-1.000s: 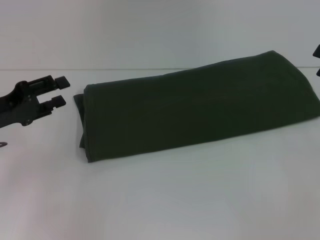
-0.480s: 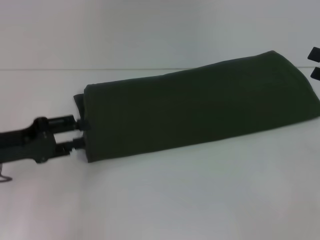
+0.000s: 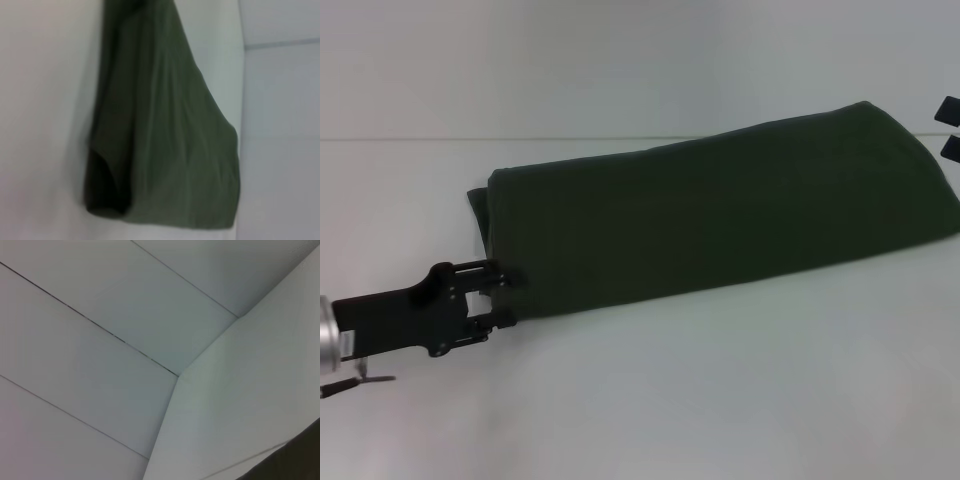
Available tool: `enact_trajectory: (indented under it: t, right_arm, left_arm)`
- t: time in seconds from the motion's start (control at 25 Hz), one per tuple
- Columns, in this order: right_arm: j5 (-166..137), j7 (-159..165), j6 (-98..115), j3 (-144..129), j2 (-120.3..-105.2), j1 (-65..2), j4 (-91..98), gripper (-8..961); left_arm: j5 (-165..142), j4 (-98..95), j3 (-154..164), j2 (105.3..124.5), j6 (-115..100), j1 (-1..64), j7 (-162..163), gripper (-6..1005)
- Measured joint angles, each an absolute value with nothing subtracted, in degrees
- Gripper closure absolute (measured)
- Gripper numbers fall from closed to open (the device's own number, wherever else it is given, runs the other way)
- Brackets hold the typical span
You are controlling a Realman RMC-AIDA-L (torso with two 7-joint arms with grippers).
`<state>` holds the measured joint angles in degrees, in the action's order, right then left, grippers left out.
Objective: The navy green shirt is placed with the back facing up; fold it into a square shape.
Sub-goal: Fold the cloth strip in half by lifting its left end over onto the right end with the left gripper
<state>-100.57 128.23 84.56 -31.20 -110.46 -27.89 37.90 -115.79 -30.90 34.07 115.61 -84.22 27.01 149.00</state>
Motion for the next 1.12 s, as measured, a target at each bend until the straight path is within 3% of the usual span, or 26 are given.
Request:
enact_trajectory:
  t: [0.24,1.12]
  right_arm:
    - [-100.5,127.9,84.3,-31.1,-110.48,-27.9,37.8,38]
    - [-100.5,127.9,84.0,-30.9,-110.29,-28.4,37.1,38]
  left_arm:
    - [-115.2,-30.9,33.6,118.23,-75.5,27.5,148.6,354]
    - [-115.5,-29.4,36.5,117.56,-71.0,27.7,148.3,354]
